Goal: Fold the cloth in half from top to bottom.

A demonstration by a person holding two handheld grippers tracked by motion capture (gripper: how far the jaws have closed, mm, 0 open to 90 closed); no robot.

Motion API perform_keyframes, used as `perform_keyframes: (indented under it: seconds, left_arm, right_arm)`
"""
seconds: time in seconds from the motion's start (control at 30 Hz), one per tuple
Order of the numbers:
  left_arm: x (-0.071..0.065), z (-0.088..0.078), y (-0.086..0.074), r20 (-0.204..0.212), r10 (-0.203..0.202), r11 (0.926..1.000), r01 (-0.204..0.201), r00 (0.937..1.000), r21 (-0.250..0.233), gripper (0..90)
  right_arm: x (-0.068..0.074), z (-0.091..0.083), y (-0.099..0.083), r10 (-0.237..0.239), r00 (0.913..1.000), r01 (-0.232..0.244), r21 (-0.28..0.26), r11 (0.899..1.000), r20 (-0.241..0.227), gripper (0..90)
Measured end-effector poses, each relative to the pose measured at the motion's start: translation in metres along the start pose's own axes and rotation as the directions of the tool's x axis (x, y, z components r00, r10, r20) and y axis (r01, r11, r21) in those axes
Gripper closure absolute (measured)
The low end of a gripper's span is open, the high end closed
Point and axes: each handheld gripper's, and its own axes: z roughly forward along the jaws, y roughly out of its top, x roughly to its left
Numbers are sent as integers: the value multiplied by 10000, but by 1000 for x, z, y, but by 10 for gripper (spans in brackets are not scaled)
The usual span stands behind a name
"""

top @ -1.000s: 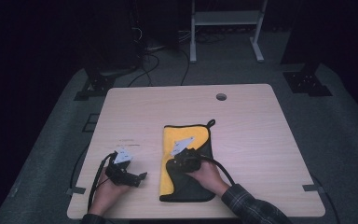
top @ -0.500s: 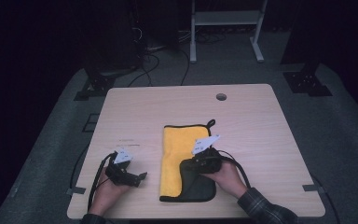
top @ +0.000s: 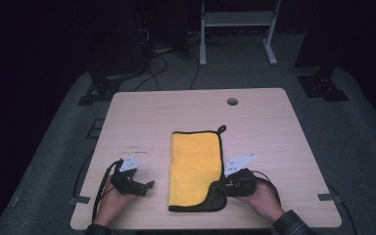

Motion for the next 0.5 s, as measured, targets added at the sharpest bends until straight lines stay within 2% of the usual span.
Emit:
perform_keyframes:
  seconds: [0.03, 0.17, 0.33, 0.5]
  left_arm:
    - [0, 0, 0, 0, -35, 10000, 35, 10000, -30, 0]
    - [0, 0, 0, -9, -46, 10000, 46, 10000, -40, 0]
    - [-1, 0, 0, -6, -76, 10000, 76, 10000, -39, 0]
    - [-1, 0, 0, -6, -86, 10000, 86, 10000, -41, 0]
  right_arm:
    - [0, -1, -6, 185, 9998, -183, 119, 9998, -111, 752]
    - [3, -4, -13, 267, 9993, -260, 292, 9992, -245, 683]
    - [3, -20, -13, 305, 9994, -312, -381, 9988, -183, 665]
    - [2, -32, -8, 260, 9995, -279, -1081, 9937, -186, 658]
